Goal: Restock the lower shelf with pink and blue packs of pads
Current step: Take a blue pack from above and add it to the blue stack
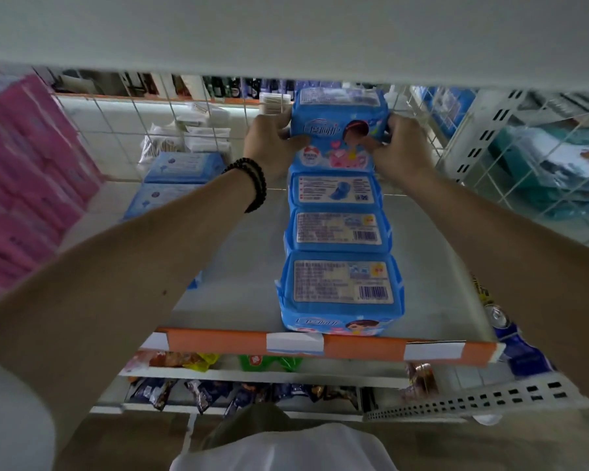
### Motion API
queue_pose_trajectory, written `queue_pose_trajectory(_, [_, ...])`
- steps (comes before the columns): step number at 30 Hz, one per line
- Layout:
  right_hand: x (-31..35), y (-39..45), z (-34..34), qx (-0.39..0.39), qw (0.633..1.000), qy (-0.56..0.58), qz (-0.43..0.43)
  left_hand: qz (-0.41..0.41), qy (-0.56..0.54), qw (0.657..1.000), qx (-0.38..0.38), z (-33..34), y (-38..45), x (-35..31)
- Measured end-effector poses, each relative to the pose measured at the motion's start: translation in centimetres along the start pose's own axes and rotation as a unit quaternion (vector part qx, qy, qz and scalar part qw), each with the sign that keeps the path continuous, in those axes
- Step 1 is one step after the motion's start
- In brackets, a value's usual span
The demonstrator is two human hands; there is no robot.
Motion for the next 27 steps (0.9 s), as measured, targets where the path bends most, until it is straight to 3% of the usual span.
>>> queue_pose_trajectory(5, [0.0,-0.5,-0.2,0.005,1.0,-0.018,-0.01,-0.003,0.011,1.0,0.012,-0.1,-0.5,-0.2])
queue_pose_trajectory(10, [0.2,-1.0,-0.2,0.03,0.999,0.008,0.022,0.031,0.181,0.983,-0.006,-0.8,-2.3,-2.1])
queue_pose_trajectory(16, [1.1,-3.7,-1.1,0.032,0.996,0.033,0.073,0.019,0.232,0.972,-0.02,-1.3,-6.3,-3.2])
queue_pose_trajectory(20, [2.9,-6.5,-0.8,-0.001,0.999,0.046,0.002,0.062,0.282,0.957,0.011,-1.5,-9.4,-4.1])
queue_pose_trajectory(27, [6.5,-13.8,-1.7,0.029,0.996,-0.025,-0.082,0.163,0.347,0.922,0.051,-1.3,-16.4,-5.4])
Point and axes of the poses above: each hand's wrist, its own y-axis towards the middle knuckle, its own z-axis out of the palm, x = y × z, the point moved 8 cm from there along y, towards the middle knuckle, and after that the axes turned 5 degrees about -x, right-handed, at the moved point
